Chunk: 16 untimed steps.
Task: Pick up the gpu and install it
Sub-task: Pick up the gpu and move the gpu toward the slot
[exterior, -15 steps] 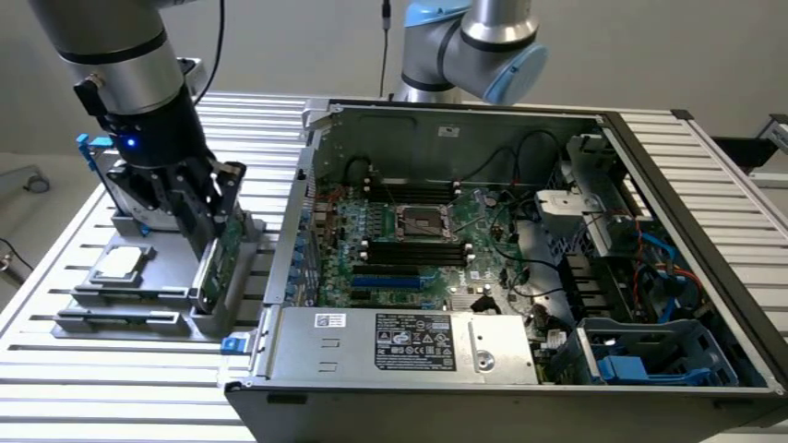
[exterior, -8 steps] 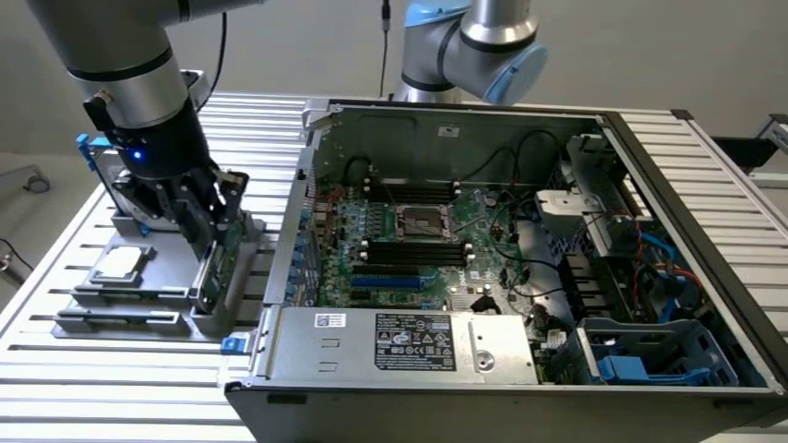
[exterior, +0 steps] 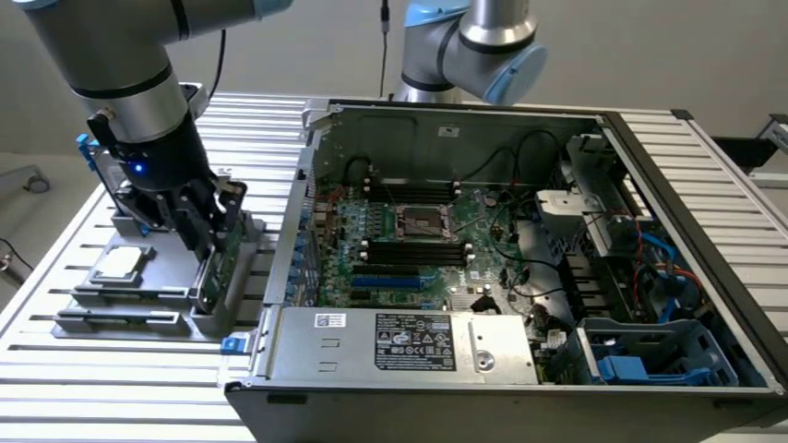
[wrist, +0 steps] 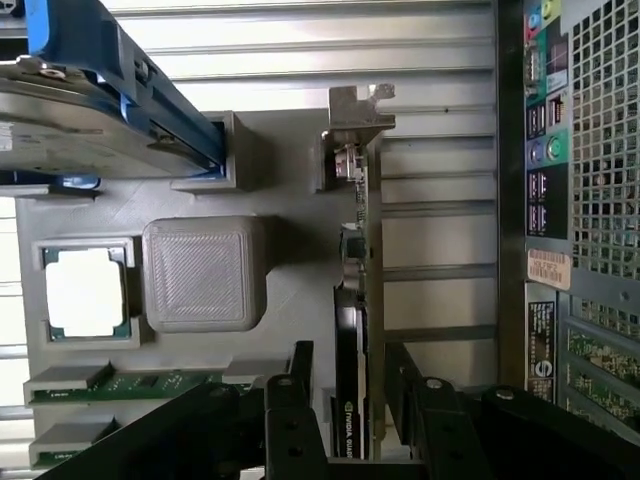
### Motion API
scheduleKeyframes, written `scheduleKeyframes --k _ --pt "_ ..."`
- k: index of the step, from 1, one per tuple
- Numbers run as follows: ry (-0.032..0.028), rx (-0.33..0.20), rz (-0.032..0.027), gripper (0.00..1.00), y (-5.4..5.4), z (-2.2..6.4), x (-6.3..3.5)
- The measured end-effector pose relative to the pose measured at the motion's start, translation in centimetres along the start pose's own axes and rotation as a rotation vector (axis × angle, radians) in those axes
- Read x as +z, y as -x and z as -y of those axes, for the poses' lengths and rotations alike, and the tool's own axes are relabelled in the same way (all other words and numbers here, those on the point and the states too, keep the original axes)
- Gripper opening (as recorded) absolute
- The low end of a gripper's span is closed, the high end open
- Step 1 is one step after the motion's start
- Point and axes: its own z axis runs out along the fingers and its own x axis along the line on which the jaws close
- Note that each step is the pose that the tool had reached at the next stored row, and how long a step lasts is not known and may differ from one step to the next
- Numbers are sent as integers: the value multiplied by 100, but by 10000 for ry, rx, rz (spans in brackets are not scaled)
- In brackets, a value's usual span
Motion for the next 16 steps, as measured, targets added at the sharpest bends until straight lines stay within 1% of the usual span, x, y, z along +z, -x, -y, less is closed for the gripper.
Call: scheduleKeyframes --k 6,10,16 --pt "6 -20 65 42 -11 -49 108" --pt "7 -21 75 42 -15 -80 135" --pt "5 -30 75 42 -15 -82 142"
